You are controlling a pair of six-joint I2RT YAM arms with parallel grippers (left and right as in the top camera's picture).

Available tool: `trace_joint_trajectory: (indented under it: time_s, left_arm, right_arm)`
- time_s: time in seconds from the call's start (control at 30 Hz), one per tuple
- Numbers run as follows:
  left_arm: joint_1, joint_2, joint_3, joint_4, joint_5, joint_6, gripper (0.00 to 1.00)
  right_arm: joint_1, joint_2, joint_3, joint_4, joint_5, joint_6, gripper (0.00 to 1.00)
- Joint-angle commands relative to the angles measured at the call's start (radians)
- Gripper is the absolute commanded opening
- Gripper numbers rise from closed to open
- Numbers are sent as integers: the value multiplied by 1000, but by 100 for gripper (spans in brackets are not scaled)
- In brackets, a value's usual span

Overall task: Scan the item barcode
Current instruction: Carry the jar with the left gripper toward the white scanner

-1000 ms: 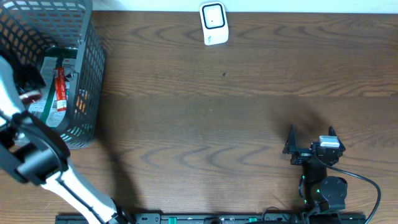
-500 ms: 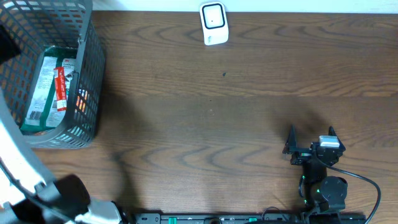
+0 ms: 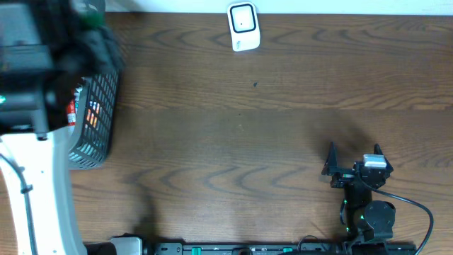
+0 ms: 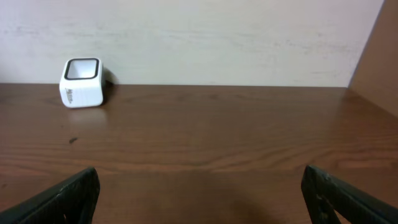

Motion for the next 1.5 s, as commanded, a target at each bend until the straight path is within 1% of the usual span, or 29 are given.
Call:
trace_joint_trajectory:
  time_s: [0.0, 0.13, 0.3, 0.4, 0.6, 0.83, 0.97, 1.03, 1.23, 1.4, 1.47]
  left_arm:
    - [-167, 42, -42, -34, 5, -78, 66]
    - [-316, 94, -122, -34, 0, -86, 66]
    - [-490, 195, -275, 5, -2, -117, 66]
    - [-577, 259, -370, 74, -2, -143, 66]
    - [-694, 379, -489, 240, 2, -206, 66]
    - [-766, 506, -505, 324, 42, -231, 66]
    - [-780, 564, -505, 355, 62, -293, 67]
    - [-780, 571, -505, 359, 66, -304, 67]
    - [-781, 572, -505, 360, 65, -481, 67]
    - [-800, 576, -505, 369, 62, -489, 67]
    - [-818, 581, -505, 375, 34, -488, 67]
  right_arm:
    - [-13, -1, -1, -2, 13, 14, 99]
    - [-13, -1, -1, -2, 13, 14, 99]
    - [-13, -1, -1, -2, 13, 14, 99]
    - [-13, -1, -1, -2, 13, 14, 99]
    - [-13, -1, -1, -2, 13, 14, 99]
    - [-13, -1, -1, -2, 13, 14, 99]
    - [-13, -1, -1, -2, 13, 14, 99]
    - [-13, -1, -1, -2, 13, 14, 99]
    - [-13, -1, -1, -2, 13, 14, 99]
    - [-13, -1, -1, -2, 13, 14, 99]
    - [-13, -1, -1, -2, 13, 14, 99]
